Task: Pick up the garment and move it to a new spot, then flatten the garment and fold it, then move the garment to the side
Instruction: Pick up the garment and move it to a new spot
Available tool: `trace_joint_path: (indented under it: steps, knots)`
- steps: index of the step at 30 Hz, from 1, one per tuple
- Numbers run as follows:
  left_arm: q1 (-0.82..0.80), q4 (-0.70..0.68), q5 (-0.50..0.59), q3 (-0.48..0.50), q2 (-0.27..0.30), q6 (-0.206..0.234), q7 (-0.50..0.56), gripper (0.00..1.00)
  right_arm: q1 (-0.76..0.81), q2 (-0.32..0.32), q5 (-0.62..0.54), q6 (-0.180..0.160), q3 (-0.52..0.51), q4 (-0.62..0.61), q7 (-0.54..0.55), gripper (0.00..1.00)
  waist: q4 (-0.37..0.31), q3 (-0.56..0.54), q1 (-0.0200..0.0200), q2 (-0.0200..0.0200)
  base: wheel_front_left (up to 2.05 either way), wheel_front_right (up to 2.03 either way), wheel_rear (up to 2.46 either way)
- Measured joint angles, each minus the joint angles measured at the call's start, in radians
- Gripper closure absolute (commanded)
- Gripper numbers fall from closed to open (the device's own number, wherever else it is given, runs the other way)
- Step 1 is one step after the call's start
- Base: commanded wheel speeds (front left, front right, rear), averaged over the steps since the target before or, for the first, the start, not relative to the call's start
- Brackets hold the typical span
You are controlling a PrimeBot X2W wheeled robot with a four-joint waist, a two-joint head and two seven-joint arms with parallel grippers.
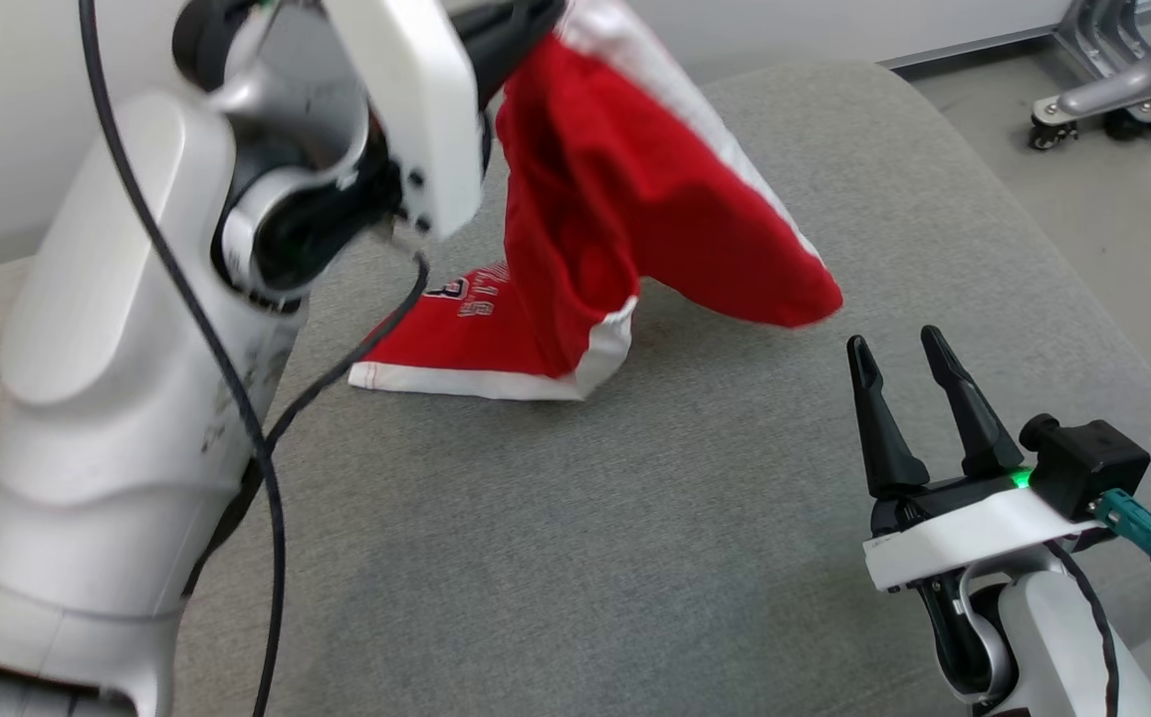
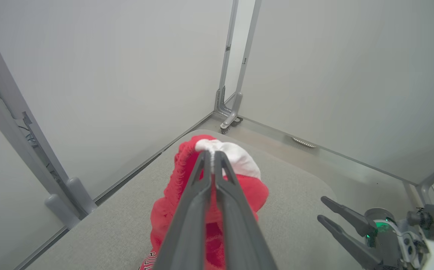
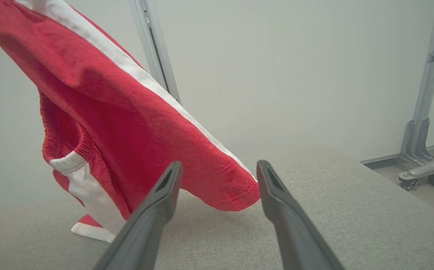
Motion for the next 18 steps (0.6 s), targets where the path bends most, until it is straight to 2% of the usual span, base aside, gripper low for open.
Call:
trace_joint_path:
  steps: [4, 11, 14, 18]
  knots:
    - [0.137, -0.026, -0.037, -0.019, 0.068, 0.0, 0.0, 1.0, 0.007, 0.0, -0.008, 0.0, 0.003, 0.005, 0.0, 0.0, 0.032, 0.0, 0.0, 0.0, 0.0, 0.0, 0.0]
    - [0.415, -0.079, -0.113, 0.003, 0.242, 0.002, -0.006, 1.0, 0.008, -0.009, -0.009, 0.0, 0.015, 0.005, 0.0, 0.0, 0.095, 0.002, 0.0, 0.0, 0.0, 0.0, 0.0]
    - [0.512, -0.091, -0.142, 0.049, 0.272, 0.023, -0.048, 1.0, 0.009, -0.014, -0.01, 0.0, 0.018, 0.005, 0.0, 0.0, 0.119, 0.003, -0.0001, 0.0, 0.0, 0.0, 0.0]
    - [0.627, -0.089, -0.173, 0.097, 0.279, 0.043, -0.112, 1.0, 0.013, -0.02, -0.011, 0.0, 0.021, 0.008, 0.0, 0.0, 0.148, -0.001, 0.0, 0.0, 0.0, 0.0, 0.0]
